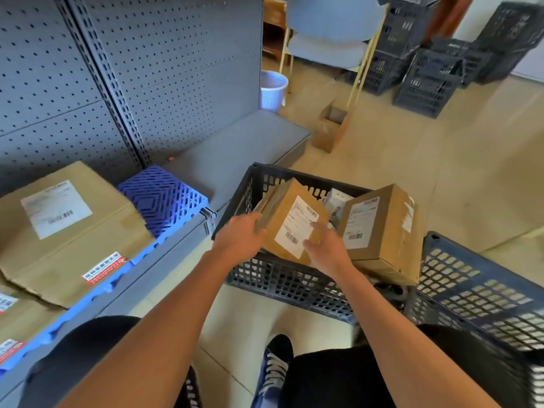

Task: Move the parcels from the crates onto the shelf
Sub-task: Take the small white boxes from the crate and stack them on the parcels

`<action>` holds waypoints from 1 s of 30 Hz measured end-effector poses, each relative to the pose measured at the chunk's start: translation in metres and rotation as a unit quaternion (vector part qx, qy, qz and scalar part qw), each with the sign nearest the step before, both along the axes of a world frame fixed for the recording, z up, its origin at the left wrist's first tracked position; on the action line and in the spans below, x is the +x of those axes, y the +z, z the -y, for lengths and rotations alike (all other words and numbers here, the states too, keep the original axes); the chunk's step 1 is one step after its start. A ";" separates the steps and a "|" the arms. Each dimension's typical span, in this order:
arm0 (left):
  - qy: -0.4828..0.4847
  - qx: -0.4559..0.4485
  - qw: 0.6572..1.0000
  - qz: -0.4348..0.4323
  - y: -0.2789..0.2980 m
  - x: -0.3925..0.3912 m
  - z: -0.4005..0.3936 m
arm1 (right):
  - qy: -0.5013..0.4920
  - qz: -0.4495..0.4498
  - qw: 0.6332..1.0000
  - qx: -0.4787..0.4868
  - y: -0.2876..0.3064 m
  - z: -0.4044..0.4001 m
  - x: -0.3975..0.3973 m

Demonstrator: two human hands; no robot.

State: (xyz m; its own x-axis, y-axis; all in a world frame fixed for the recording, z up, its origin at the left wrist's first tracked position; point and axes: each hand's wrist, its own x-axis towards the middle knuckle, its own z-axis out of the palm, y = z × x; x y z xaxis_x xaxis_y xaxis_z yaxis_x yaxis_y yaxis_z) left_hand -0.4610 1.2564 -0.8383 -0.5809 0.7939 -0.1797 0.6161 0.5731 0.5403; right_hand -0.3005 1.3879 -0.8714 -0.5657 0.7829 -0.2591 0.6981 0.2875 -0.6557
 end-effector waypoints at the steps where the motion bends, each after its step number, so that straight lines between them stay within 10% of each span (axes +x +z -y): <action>1: 0.003 -0.011 1.000 0.012 -0.008 -0.001 -0.004 | -0.011 0.002 1.000 -0.014 -0.006 -0.004 -0.002; 30: 0.051 -0.005 0.990 0.131 -0.066 -0.017 -0.041 | -0.178 -0.129 0.959 -0.177 -0.048 -0.023 -0.021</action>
State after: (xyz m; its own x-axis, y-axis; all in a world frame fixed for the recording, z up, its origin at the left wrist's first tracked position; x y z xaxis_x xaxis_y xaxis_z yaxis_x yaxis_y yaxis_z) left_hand -0.4778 1.2974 -0.9045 -0.5896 0.7312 -0.3430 0.3948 0.6314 0.6674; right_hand -0.3212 1.4107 -0.9194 -0.3599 0.8277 -0.4307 0.5114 -0.2111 -0.8330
